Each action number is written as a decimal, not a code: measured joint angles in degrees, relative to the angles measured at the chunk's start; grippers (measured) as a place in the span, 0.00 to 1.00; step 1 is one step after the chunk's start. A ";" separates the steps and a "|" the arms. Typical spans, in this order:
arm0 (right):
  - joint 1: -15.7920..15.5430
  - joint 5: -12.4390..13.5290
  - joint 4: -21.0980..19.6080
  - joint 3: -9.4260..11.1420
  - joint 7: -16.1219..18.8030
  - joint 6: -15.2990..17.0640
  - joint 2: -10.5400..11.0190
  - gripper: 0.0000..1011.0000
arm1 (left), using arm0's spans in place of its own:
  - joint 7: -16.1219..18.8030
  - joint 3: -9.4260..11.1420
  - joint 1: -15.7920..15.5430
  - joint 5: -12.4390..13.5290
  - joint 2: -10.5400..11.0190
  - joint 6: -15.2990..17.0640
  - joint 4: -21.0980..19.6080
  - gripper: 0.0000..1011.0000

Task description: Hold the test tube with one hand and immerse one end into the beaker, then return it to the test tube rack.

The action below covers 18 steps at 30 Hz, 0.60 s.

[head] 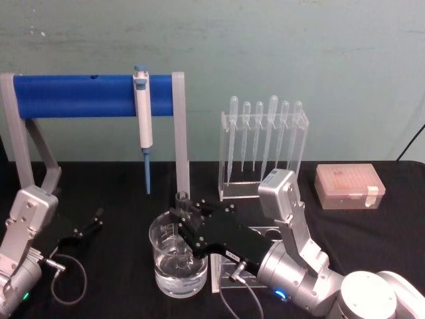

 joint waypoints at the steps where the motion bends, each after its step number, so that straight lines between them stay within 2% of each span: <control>1: 0.00 0.00 0.00 0.00 0.00 0.00 0.00 0.22 | 0.00 0.00 0.00 0.00 0.00 0.00 0.00 0.99; 18: 0.00 0.00 0.00 0.00 0.00 0.00 0.00 0.22 | 0.00 0.00 0.00 0.00 0.00 0.00 0.00 0.99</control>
